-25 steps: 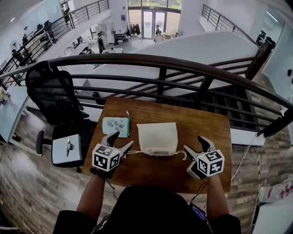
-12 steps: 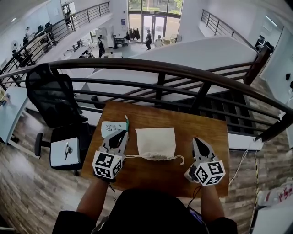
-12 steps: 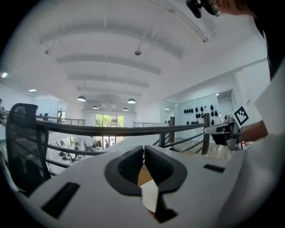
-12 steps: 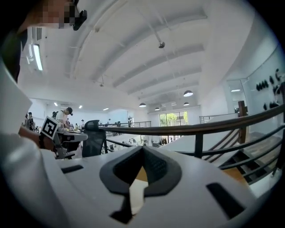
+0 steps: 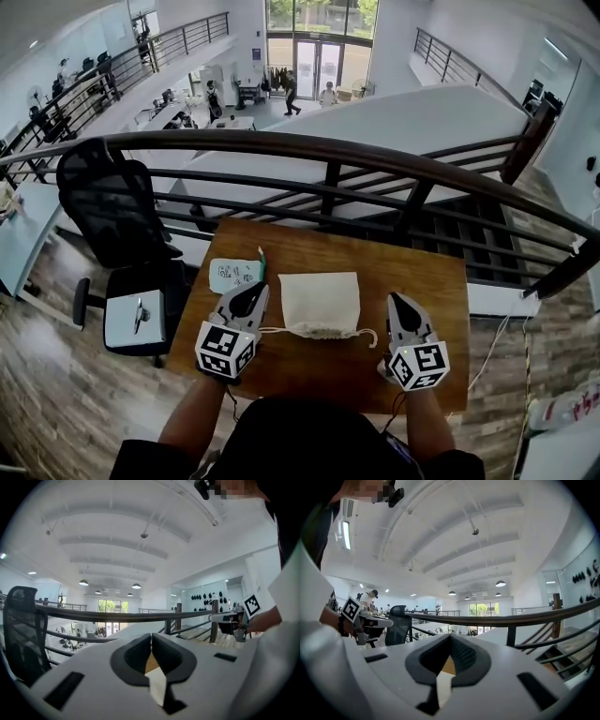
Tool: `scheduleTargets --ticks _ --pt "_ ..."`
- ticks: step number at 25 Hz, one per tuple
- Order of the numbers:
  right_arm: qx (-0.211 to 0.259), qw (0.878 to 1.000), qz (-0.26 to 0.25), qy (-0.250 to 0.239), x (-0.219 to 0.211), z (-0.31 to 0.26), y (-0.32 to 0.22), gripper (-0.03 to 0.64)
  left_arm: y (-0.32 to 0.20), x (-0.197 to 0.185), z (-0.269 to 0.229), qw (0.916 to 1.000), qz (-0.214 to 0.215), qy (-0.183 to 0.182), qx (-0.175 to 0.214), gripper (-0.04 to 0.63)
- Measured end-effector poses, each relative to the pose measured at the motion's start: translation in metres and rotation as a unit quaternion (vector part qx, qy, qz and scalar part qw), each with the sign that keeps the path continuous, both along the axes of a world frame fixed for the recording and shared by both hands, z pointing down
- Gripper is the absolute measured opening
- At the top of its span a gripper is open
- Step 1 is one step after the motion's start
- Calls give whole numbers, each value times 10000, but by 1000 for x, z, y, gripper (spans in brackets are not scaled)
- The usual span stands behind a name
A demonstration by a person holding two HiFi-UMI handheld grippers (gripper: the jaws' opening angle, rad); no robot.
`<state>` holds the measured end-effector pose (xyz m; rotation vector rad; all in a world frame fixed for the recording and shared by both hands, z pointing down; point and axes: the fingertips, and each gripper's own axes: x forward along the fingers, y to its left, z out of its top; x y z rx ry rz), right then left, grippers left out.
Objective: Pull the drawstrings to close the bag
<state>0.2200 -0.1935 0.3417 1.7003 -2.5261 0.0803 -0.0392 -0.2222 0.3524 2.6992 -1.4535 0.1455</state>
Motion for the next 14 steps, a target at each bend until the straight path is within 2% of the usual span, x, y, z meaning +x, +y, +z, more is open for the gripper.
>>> scheduleTargets --ticks 5,14 --pt "17 10000 -81 38 -7 0 0 -9 1 -6 -4 9998 -21 204 -35 20" --pt "-210 9990 -154 -360 -11 8 3 -9 9 -3 7 9997 121 151 -118 21"
